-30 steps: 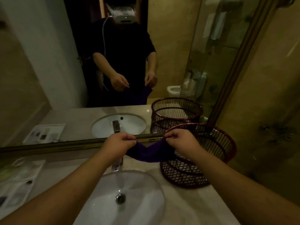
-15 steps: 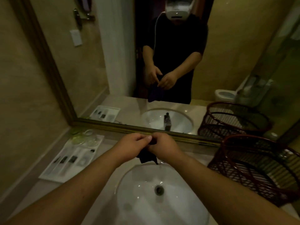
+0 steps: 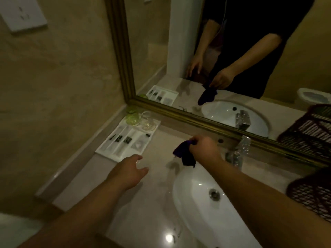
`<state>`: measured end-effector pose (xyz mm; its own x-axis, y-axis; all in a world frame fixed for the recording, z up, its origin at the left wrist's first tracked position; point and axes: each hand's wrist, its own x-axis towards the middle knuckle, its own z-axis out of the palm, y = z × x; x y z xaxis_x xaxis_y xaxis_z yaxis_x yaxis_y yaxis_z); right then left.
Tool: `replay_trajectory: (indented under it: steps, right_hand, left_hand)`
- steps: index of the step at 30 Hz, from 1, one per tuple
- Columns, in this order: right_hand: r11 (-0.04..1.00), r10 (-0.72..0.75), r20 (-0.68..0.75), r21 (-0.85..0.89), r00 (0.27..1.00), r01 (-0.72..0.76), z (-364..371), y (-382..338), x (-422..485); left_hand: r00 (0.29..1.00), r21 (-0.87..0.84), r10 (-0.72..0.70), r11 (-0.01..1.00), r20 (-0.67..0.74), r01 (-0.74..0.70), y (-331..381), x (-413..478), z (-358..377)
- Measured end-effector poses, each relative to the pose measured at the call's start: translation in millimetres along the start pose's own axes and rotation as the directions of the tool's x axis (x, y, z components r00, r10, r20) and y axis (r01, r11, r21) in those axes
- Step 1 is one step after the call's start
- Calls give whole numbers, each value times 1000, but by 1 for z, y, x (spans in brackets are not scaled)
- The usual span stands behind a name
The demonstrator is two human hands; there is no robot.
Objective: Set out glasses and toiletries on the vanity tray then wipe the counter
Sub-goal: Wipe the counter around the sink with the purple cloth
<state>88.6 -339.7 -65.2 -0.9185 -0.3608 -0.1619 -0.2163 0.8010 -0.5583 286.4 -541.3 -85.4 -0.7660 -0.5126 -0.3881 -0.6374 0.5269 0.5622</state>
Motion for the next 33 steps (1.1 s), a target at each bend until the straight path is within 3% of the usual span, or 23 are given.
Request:
replay_trajectory:
  steps: [7,12,18,22,25,28,33]
  right_hand:
    - [991,120,-136,-40,983,-127,48,9,53]
    - [984,119,-99,-121,988,-131,94,17,73]
    - [960,-57,54,-272,997,69,153,28,92]
    - [904,14,269,-414,963,103,186,40,106]
    - [836,-33,219,-528,975,147,213,46,104]
    - [836,-73,152,-529,986,143,220,42,102]
    - [843,-71,170,-517,983,150,214,40,103]
  left_hand:
    - [997,266,-73,961,-30,78,-102,21,27]
    - [993,440,-115,891,-8,107,-143,35,44]
    - [998,497,-33,866,-58,58,-189,40,69]
    - [986,533,43,845,-159,49,-204,45,91]
    - [973,543,100,839,-210,31,-212,50,98]
    - [967,550,113,834,-229,33,-213,50,99]
    - [969,564,97,824,-228,50,-209,49,99]
